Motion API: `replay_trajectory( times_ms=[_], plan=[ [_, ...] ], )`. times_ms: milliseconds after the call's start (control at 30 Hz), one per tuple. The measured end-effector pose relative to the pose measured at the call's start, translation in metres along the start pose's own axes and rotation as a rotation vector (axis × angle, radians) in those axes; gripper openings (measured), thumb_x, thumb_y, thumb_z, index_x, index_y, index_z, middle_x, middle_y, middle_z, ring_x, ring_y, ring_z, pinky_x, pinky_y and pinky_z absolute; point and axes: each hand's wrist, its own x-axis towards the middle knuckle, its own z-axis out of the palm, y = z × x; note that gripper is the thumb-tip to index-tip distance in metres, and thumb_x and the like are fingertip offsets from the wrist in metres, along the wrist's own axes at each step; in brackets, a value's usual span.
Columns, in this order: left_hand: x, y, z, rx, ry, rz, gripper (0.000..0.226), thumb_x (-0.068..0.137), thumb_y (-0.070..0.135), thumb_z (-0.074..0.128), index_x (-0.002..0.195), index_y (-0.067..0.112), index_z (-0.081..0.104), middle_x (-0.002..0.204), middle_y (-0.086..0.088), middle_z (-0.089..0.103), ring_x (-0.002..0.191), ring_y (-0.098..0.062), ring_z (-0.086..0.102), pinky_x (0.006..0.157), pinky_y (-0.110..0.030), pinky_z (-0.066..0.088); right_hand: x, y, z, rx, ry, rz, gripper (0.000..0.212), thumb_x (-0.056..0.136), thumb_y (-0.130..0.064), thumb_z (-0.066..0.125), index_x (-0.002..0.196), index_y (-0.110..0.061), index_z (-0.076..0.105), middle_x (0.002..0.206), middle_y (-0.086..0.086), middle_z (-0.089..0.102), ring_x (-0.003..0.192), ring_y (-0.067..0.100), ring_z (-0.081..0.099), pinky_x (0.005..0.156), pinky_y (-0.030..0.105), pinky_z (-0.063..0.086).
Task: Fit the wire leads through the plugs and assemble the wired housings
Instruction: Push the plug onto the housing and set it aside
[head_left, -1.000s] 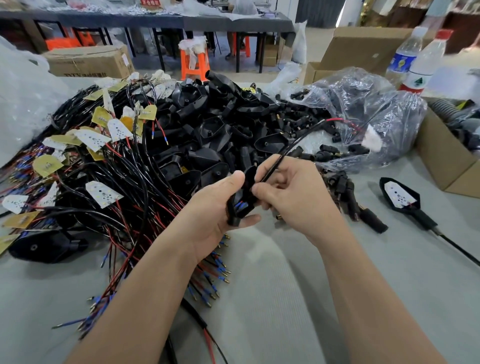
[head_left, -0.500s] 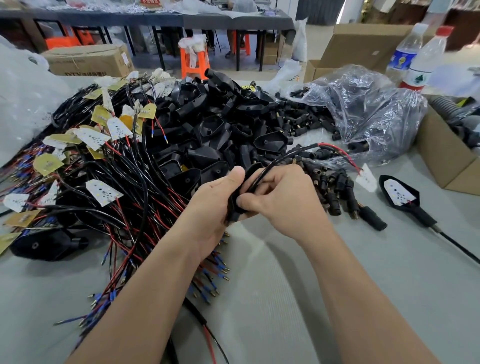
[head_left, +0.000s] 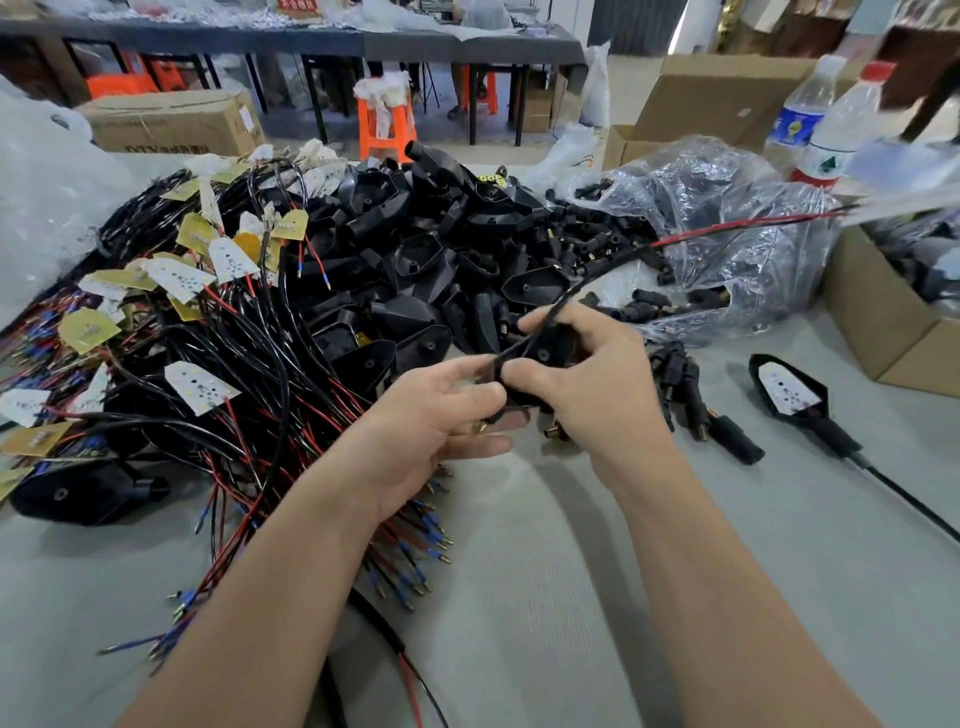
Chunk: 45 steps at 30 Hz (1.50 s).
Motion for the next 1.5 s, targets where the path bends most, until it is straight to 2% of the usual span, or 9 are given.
replay_trajectory(
  times_ms=[167, 467, 600, 733, 867, 1133, 1233, 1400, 1500],
  plan=[
    [0.0, -0.002, 0.014, 0.169, 0.185, 0.021, 0.01, 0.096, 0.011, 0.07, 0.101, 0.018, 0.075, 0.094, -0.011, 0.08, 0.085, -0.02, 0.079, 0.063, -0.022, 0.06, 0.007, 0.007, -0.014, 0.124, 0.164, 0.096, 0.023, 0.057, -0.027, 0.084, 0.079, -0.028, 0.077, 0.068, -0.004, 0.074, 0.058, 0.011, 0.066, 0.054, 0.028, 0.055],
    [-0.003, -0.004, 0.025, 0.629, 0.534, 0.264, 0.027, 0.095, 0.013, 0.065, 0.077, 0.028, 0.078, 0.067, 0.009, 0.075, 0.063, -0.007, 0.073, 0.058, -0.019, 0.058, 0.008, 0.006, -0.015, 0.227, 0.088, 0.243, 0.014, 0.067, -0.017, 0.087, 0.078, -0.021, 0.08, 0.073, 0.004, 0.077, 0.064, 0.017, 0.067, 0.057, 0.03, 0.052],
    [-0.008, 0.001, 0.02, 0.845, 0.71, 0.461, 0.036, 0.096, 0.018, 0.062, 0.068, 0.039, 0.068, 0.065, 0.014, 0.07, 0.056, -0.008, 0.069, 0.055, -0.033, 0.059, 0.011, 0.008, -0.019, 0.411, 0.037, 0.323, 0.009, 0.079, -0.005, 0.083, 0.078, -0.008, 0.075, 0.064, 0.005, 0.066, 0.051, 0.012, 0.053, 0.046, 0.019, 0.042],
    [-0.012, 0.016, 0.002, 0.572, 0.876, 0.461, 0.034, 0.095, 0.019, 0.063, 0.072, 0.042, 0.074, 0.07, 0.012, 0.074, 0.058, -0.007, 0.072, 0.062, -0.032, 0.06, 0.021, 0.011, -0.032, 0.725, 0.139, 0.494, 0.018, 0.087, -0.007, 0.077, 0.073, -0.012, 0.067, 0.058, -0.001, 0.059, 0.043, 0.006, 0.042, 0.037, 0.014, 0.032],
    [-0.02, 0.027, -0.009, 0.166, 0.977, 0.482, 0.028, 0.086, 0.014, 0.062, 0.068, 0.029, 0.077, 0.062, -0.001, 0.072, 0.051, -0.016, 0.065, 0.049, -0.021, 0.047, 0.025, 0.016, -0.037, 1.073, 0.214, 0.639, 0.025, 0.085, -0.013, 0.079, 0.075, -0.009, 0.056, 0.058, 0.004, 0.057, 0.041, 0.009, 0.04, 0.035, 0.017, 0.029],
    [-0.016, 0.026, -0.01, -0.131, 1.057, 0.495, 0.029, 0.101, 0.003, 0.051, 0.078, 0.014, 0.066, 0.055, 0.004, 0.066, 0.044, -0.011, 0.057, 0.045, -0.019, 0.042, 0.023, 0.015, -0.029, 0.814, 0.052, 0.476, 0.011, 0.095, 0.001, 0.064, 0.1, -0.008, 0.063, 0.072, 0.007, 0.068, 0.053, 0.012, 0.055, 0.047, 0.02, 0.044],
    [-0.016, 0.028, -0.014, -0.202, 1.062, 0.52, 0.026, 0.102, 0.004, 0.047, 0.082, 0.013, 0.062, 0.058, 0.001, 0.068, 0.048, -0.016, 0.064, 0.046, -0.024, 0.048, 0.022, 0.013, -0.029, 0.963, -0.054, 0.532, 0.032, 0.094, 0.014, 0.051, 0.119, -0.005, 0.06, 0.084, 0.013, 0.064, 0.06, 0.018, 0.059, 0.053, 0.025, 0.048],
    [-0.013, 0.031, -0.013, -0.262, 1.018, 0.499, 0.017, 0.097, -0.001, 0.047, 0.102, 0.009, 0.06, 0.09, -0.013, 0.076, 0.072, -0.025, 0.075, 0.063, -0.032, 0.061, 0.023, 0.016, -0.02, 0.882, 0.058, 0.588, 0.014, 0.098, 0.003, 0.057, 0.086, -0.002, 0.06, 0.064, 0.007, 0.062, 0.052, 0.013, 0.053, 0.044, 0.02, 0.043],
    [-0.016, 0.026, -0.012, 0.3, 1.121, 0.606, 0.035, 0.086, 0.004, 0.059, 0.12, 0.014, 0.062, 0.127, -0.002, 0.067, 0.112, -0.014, 0.067, 0.1, -0.034, 0.055, 0.025, 0.018, -0.018, 0.737, 0.132, 0.527, 0.015, 0.099, -0.006, 0.061, 0.085, -0.007, 0.062, 0.056, 0.001, 0.06, 0.048, 0.011, 0.05, 0.043, 0.02, 0.039]
  ],
)
